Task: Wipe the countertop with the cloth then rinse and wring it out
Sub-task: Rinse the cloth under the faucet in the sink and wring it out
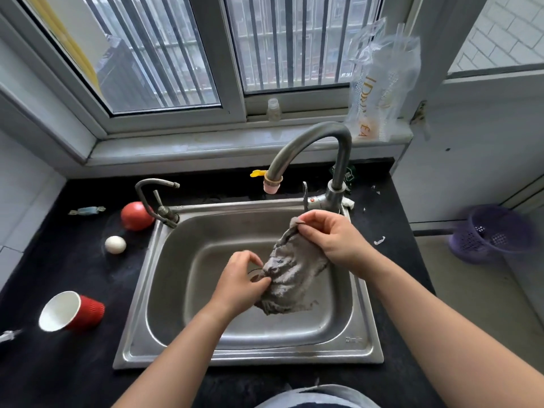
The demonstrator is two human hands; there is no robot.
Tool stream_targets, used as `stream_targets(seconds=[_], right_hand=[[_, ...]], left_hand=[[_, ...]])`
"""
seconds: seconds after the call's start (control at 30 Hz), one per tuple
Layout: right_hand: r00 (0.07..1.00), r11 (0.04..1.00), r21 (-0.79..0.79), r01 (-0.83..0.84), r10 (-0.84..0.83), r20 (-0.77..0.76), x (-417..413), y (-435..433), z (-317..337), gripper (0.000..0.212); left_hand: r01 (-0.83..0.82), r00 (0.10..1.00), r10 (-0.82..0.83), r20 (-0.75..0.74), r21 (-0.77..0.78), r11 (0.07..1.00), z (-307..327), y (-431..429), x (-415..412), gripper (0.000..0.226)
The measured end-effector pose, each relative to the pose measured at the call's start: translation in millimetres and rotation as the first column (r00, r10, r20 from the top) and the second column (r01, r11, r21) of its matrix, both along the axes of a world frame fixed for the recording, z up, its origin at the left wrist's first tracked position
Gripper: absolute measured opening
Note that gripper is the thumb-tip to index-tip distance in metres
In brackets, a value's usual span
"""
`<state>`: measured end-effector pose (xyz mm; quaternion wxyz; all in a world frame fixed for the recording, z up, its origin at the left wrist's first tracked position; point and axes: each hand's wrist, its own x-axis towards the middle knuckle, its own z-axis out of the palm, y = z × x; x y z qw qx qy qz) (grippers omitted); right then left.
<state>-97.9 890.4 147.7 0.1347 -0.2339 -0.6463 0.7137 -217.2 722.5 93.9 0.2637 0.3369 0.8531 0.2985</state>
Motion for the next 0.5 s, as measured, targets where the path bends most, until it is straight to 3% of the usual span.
stream_targets(seconds=[0.1, 0.17, 0.27, 0.37, 0.43, 0.5], right_hand=[[0.983, 0.981, 0.074, -0.181, 0.183, -0.015, -5.4, -1.4, 15.2, 0.018], [0.975, 0.969, 0.12, -0.216, 0.222, -0.033, -2.9, 3.8, 25.0, 0.02], [0.992, 0.981, 0.174, -0.083, 0.098, -0.081, 8.7, 23.1, 40.3, 0.018], [0.991, 0.986, 0.14, 0.089, -0.074, -0.111, 22.1, 43.0, 41.7, 0.017], [0.997, 0.976, 0.217, 0.012, -0.028, 0.067, 31.3, 49.8, 28.4, 0.026], [0.946, 0.926, 0.34, -0.166, 0.052, 0.32, 42.6, 52.1, 11.8, 0.042]], left_hand=[[0.173, 0.978, -0.192, 0.08, 0.199, 0.965, 10.8, 17.6, 0.6, 0.057], [0.291, 0.944, -0.321, 0.075, 0.269, 0.918, 19.0, 29.6, 2.8, 0.041], [0.229, 0.97, -0.242, 0.02, 0.251, 0.941, 28.0, 35.9, 3.0, 0.008], [0.092, 0.993, -0.11, 0.035, 0.331, 0.939, 37.1, 36.5, 4.7, 0.015], [0.02, 0.997, -0.045, 0.055, 0.387, 0.922, 43.9, 39.9, 10.6, 0.019], [-0.001, 0.996, -0.037, 0.083, 0.423, 0.906, 49.6, 44.1, 17.8, 0.018]])
